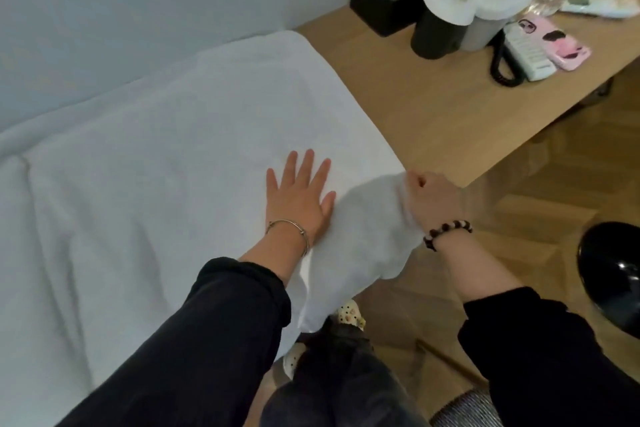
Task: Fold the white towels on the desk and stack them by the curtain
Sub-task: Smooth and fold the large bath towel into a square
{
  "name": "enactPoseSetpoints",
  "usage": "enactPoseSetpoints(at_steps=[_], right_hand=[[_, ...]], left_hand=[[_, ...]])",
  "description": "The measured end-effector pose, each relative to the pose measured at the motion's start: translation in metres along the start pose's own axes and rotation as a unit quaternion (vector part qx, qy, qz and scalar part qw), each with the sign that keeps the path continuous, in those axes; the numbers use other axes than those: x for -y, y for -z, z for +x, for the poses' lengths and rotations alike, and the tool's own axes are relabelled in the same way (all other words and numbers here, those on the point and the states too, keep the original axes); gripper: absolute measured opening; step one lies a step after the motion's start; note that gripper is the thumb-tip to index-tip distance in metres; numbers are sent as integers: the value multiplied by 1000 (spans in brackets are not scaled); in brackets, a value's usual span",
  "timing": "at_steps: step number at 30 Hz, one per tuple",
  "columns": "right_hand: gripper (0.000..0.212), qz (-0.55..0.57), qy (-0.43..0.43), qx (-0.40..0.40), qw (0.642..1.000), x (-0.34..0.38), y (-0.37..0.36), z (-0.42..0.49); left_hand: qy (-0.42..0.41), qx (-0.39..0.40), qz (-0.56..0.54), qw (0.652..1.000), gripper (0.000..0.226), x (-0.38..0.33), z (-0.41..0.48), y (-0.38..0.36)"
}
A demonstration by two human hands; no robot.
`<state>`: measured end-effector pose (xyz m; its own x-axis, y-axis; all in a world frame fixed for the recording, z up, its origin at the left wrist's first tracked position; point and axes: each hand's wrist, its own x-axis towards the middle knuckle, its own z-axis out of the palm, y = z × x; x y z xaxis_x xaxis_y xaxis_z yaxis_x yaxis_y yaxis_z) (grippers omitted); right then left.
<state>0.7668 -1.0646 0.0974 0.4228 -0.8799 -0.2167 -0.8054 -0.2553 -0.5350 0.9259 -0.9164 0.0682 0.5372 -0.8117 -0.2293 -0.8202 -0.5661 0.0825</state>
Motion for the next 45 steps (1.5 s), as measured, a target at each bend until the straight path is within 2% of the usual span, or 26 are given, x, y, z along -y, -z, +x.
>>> enactPoseSetpoints(at_steps=[3,4,5,8,10,13,15,17,18,19,20,22,24,25,26,27,28,30,31,33,34,36,39,41,43,45], right_hand=[[56,-13,-44,163,986,-17,15,-1],[56,-18,-57,179,982,-24,19,1],[57,-1,-60,148,987,-30,23,5],[58,66,-30,-40,997,-44,18,7],[57,98,-32,-76,992,-49,7,2],[60,212,-135,-85,964,-68,-4,-6],[54,342,-199,-20,918,-84,-5,-11],[36,456,-208,123,857,-94,-5,-17],[33,426,-194,186,864,-98,-6,-19],[38,361,-167,223,890,-99,-7,-22],[38,279,-133,212,927,-100,-9,-22],[39,181,-101,87,974,-98,-10,-20],[54,192,-122,-19,974,-98,-11,-22],[55,213,-149,-35,965,-101,-13,-23],[52,236,-181,-10,955,-105,-15,-26],[51,270,-213,54,938,-109,-17,-29],[53,330,-233,133,905,-115,-19,-32],[61,437,-226,248,835,-124,-23,-39],[68,437,-205,288,827,-128,-27,-40],[65,329,-173,324,870,-132,-38,-37],[57,259,-179,305,899,-134,-46,-34],[43,131,-191,248,941,-137,-57,-27],[9,-2,-185,245,952,-139,-56,-19],[19,-32,-185,253,949,-149,-53,-13],[15,-48,-172,235,955,-160,-50,-10],[21,-47,-187,213,958,-172,-49,-12]], left_hand=[[-8,-29,-13,999,62,1,-2,-1],[-9,-35,-18,999,63,1,-3,-2],[-9,-39,-27,999,63,2,-4,-2],[2,-50,-66,997,66,3,-5,-1],[7,-56,-79,995,67,3,-5,-1],[6,-58,-68,996,68,2,-5,-1],[8,-61,-67,996,67,2,-4,0],[9,-65,-72,995,65,2,-5,0],[10,-67,-75,995,65,2,-5,0],[11,-69,-78,995,64,2,-5,0],[13,-72,-81,994,63,2,-5,-1],[19,-78,-91,993,62,2,-4,0],[22,-80,-98,992,62,2,-4,0],[22,-80,-96,992,61,2,-5,0],[23,-79,-90,993,61,1,-4,-1],[24,-77,-84,993,61,1,-4,0],[25,-79,-76,994,61,-1,-3,1],[0,-93,-32,995,59,-4,-4,4],[-38,-99,5,994,58,-7,-5,6],[-127,-87,55,987,58,-16,-3,9],[-134,-74,46,987,55,-25,0,11],[-73,-62,-10,995,48,-48,5,14],[-5,-51,-56,997,57,-75,5,7],[-14,-65,-40,997,65,-77,0,-3],[-19,-81,-31,996,68,-74,1,-8],[-18,-86,-25,996,69,-73,4,-10]])
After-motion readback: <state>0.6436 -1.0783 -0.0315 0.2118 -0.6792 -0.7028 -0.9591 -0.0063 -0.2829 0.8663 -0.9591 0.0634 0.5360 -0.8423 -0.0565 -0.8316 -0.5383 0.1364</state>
